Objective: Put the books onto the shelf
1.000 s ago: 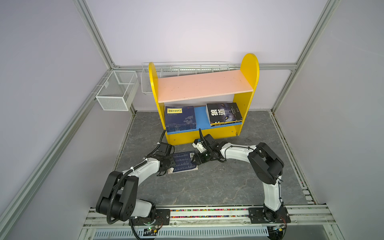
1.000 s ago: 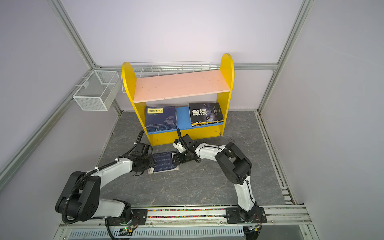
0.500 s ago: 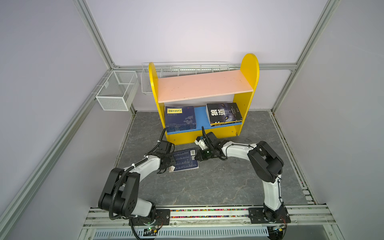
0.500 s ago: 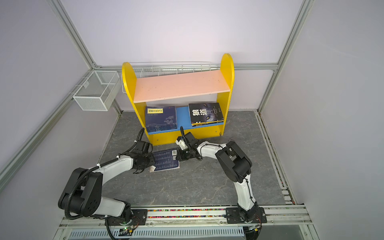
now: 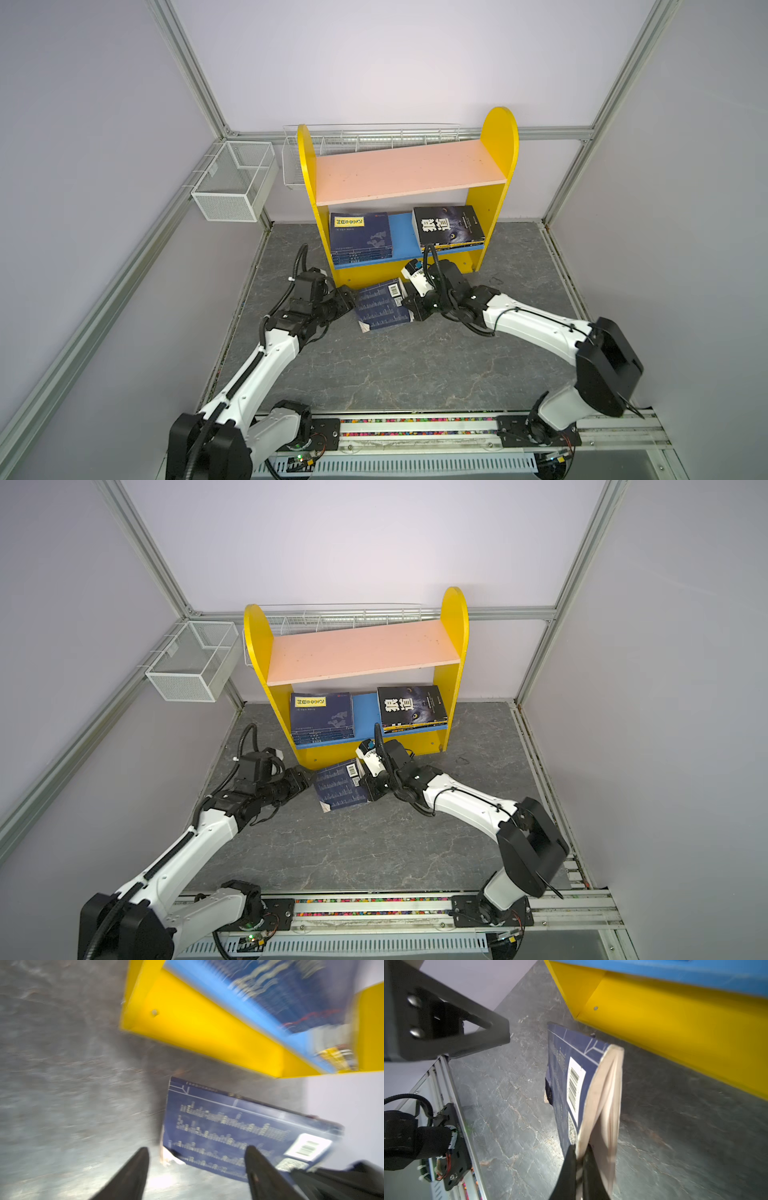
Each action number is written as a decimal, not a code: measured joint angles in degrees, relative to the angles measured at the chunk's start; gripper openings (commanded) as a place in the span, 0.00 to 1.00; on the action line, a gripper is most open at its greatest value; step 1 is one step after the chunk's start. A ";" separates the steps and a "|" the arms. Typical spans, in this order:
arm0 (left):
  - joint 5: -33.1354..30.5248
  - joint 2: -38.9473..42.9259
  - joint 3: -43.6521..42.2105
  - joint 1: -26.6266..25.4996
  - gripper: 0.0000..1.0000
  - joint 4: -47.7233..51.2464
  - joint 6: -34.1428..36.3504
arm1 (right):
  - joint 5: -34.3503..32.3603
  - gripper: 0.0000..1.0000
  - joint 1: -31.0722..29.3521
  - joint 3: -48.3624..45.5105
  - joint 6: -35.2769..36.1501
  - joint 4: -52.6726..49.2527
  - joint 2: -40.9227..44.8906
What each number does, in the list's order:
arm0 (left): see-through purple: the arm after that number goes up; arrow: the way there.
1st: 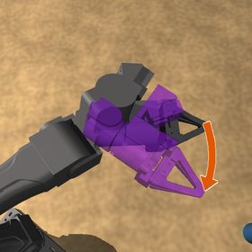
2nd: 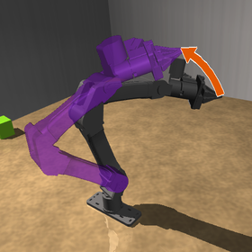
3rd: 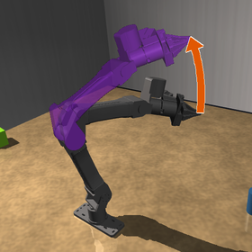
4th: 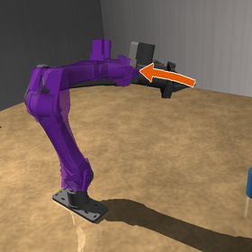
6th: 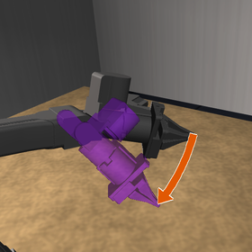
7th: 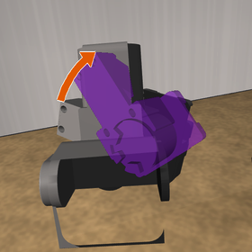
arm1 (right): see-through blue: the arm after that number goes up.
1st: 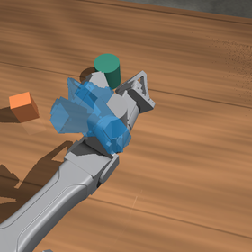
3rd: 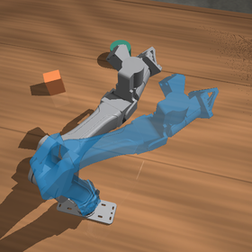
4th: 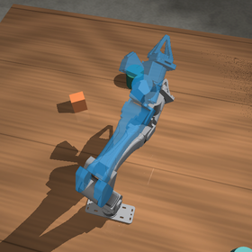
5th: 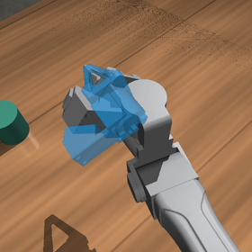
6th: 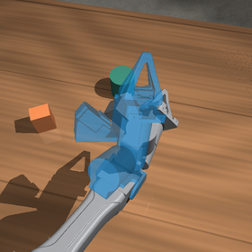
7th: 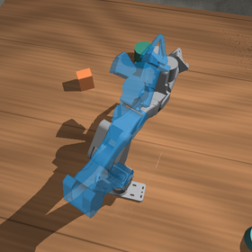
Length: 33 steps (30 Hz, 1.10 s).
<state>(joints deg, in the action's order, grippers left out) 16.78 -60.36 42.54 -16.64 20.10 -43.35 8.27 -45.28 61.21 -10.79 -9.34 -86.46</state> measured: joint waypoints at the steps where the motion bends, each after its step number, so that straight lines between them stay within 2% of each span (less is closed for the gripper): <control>1: 1.62 0.37 0.07 0.00 0.88 -1.46 -1.22 | -1.53 0.07 -0.24 -0.39 1.01 -0.28 1.42; 6: 11.10 -1.53 0.04 -0.02 0.94 -9.88 -7.54 | -12.04 0.07 -4.57 -0.92 8.63 -0.48 5.51; 9: 14.21 -2.45 0.04 -0.02 0.95 -12.59 -9.66 | -17.57 0.07 -8.35 -0.92 13.46 -0.72 5.55; 19: 17.33 -3.08 0.04 -0.02 0.91 -13.66 -10.27 | -33.07 0.07 -17.44 -0.92 26.03 0.61 5.53; 27: 18.64 -3.06 -0.70 -0.02 0.88 -13.57 -10.21 | -40.65 0.07 -20.96 -0.92 35.58 6.69 3.78; 30: 18.64 -3.26 -1.07 0.11 0.84 -13.86 -10.23 | -43.04 0.07 -21.88 -1.03 39.01 7.98 2.80; 33: 18.80 -4.07 -1.79 0.15 0.63 -14.91 -10.84 | -44.52 0.07 -22.49 -1.27 41.70 8.92 2.05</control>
<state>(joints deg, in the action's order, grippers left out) 35.57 -64.42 40.75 -16.49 5.19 -54.19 -36.25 -67.77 59.94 30.92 -0.43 -84.40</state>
